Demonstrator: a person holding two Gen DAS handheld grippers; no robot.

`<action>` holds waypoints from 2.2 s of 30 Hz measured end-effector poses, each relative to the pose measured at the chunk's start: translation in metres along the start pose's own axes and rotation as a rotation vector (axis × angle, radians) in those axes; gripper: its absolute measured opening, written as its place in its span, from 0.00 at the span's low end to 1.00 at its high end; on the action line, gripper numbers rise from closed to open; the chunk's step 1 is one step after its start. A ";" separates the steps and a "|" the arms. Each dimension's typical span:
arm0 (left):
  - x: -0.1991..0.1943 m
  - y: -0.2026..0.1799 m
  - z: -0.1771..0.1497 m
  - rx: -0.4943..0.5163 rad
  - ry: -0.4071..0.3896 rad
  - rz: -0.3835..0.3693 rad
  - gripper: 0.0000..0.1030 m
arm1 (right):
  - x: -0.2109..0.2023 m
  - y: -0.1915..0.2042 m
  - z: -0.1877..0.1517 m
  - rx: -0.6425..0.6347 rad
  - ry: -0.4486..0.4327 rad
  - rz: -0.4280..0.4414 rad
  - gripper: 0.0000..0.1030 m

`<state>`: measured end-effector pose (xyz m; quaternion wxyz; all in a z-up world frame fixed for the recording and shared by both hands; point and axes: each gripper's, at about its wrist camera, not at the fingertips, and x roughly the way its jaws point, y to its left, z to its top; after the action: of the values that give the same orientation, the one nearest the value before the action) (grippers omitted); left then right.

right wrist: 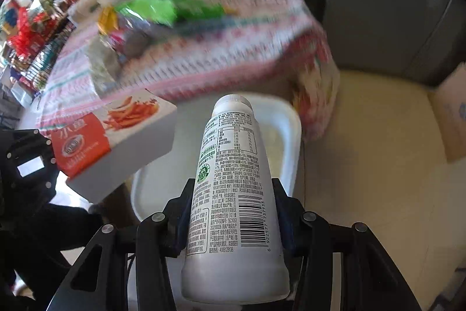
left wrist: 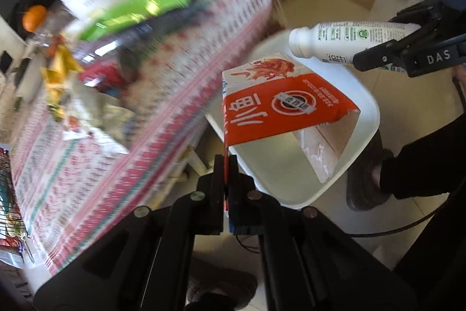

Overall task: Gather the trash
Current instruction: 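Carry carton and bottle to the white bin and release both, then lower the left tool and grasp the crumpled tissue on the floor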

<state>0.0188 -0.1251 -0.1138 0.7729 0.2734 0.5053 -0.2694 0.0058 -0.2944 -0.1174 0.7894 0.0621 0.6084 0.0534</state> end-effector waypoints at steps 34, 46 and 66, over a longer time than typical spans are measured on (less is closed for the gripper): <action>0.009 0.000 -0.003 -0.069 -0.009 0.037 0.60 | 0.056 -0.018 0.020 0.051 0.130 -0.018 0.48; 0.006 0.032 -0.030 -0.146 0.015 0.034 0.62 | 0.033 -0.005 0.024 0.055 0.062 0.016 0.59; 0.172 0.037 -0.156 -0.461 0.007 0.036 0.49 | 0.002 0.027 0.005 -0.032 -0.049 -0.020 0.67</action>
<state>0.0041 -0.0147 -0.3209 0.8178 0.0995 0.5512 -0.1321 0.0112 -0.2675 -0.1138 0.8053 0.0448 0.5888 0.0536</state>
